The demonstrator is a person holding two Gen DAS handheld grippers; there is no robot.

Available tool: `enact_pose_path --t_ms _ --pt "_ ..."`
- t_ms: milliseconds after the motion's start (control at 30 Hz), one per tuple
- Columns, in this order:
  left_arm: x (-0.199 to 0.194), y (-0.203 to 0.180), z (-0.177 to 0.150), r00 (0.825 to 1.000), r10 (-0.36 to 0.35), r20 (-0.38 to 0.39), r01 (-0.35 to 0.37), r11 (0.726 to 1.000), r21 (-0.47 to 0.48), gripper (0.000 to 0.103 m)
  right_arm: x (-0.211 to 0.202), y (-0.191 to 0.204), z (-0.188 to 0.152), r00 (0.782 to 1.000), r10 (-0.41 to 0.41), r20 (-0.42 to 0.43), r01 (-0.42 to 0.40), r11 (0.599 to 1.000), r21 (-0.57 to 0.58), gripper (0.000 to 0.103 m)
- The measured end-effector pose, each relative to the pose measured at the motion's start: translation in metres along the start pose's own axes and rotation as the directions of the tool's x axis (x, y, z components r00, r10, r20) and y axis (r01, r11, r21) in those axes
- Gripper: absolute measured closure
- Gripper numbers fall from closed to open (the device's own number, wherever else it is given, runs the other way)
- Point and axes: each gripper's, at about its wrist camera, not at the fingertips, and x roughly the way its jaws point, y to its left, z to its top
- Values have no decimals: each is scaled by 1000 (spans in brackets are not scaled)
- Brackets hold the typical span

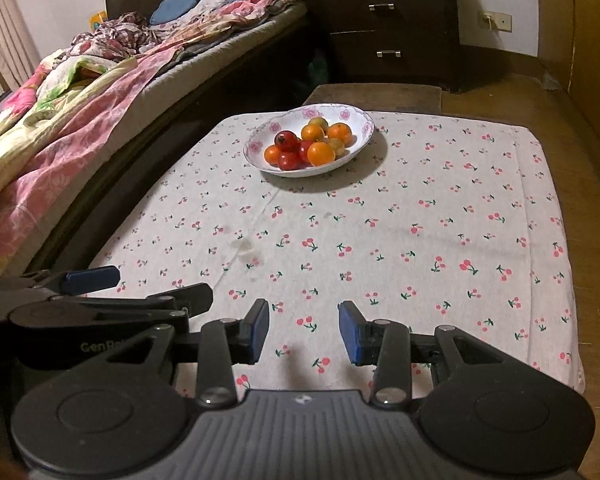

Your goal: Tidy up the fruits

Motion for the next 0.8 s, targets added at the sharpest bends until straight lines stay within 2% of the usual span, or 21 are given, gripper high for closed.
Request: enact_pose_path --t_ms 800 --pt "-1 -1 -7 1000 4 -14 -4 1000 -1 0 0 2 -6 1000 -12 -20 12 1000 -2 72"
